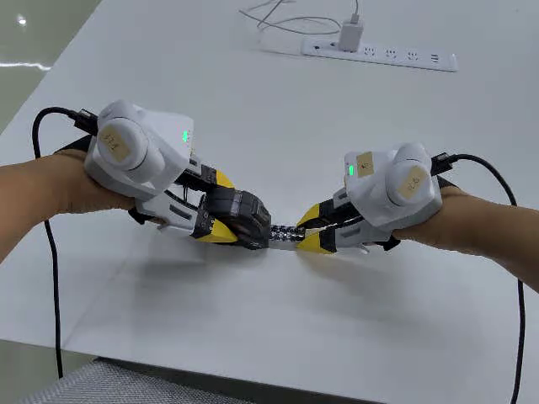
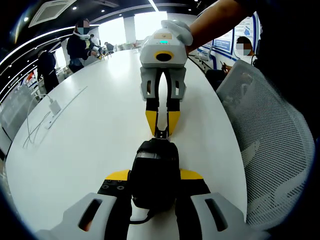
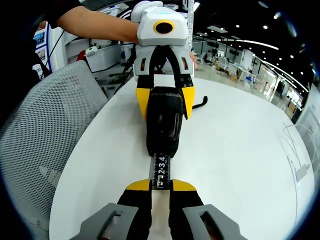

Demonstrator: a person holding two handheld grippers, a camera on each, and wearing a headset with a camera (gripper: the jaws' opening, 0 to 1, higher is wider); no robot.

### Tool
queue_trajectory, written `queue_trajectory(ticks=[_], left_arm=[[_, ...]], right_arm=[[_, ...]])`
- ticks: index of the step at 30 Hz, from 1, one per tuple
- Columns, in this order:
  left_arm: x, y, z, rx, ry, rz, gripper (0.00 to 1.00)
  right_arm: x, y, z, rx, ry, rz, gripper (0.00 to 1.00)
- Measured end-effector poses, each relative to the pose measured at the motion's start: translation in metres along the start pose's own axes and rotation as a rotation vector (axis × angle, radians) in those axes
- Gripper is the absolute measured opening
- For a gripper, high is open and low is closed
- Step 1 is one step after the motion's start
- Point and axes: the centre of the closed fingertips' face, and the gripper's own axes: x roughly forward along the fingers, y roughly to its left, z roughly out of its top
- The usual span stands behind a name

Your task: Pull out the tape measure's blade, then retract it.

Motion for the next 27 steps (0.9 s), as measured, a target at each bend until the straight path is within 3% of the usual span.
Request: queue_trajectory(ticks=[27], left_arm=[[0.002, 0.001, 0.0, 0.008, 0.008, -0.003, 0.28]], right_arm=[[-0.024, 0.004, -0.022, 0.025, 0.002, -0.02, 0.08]])
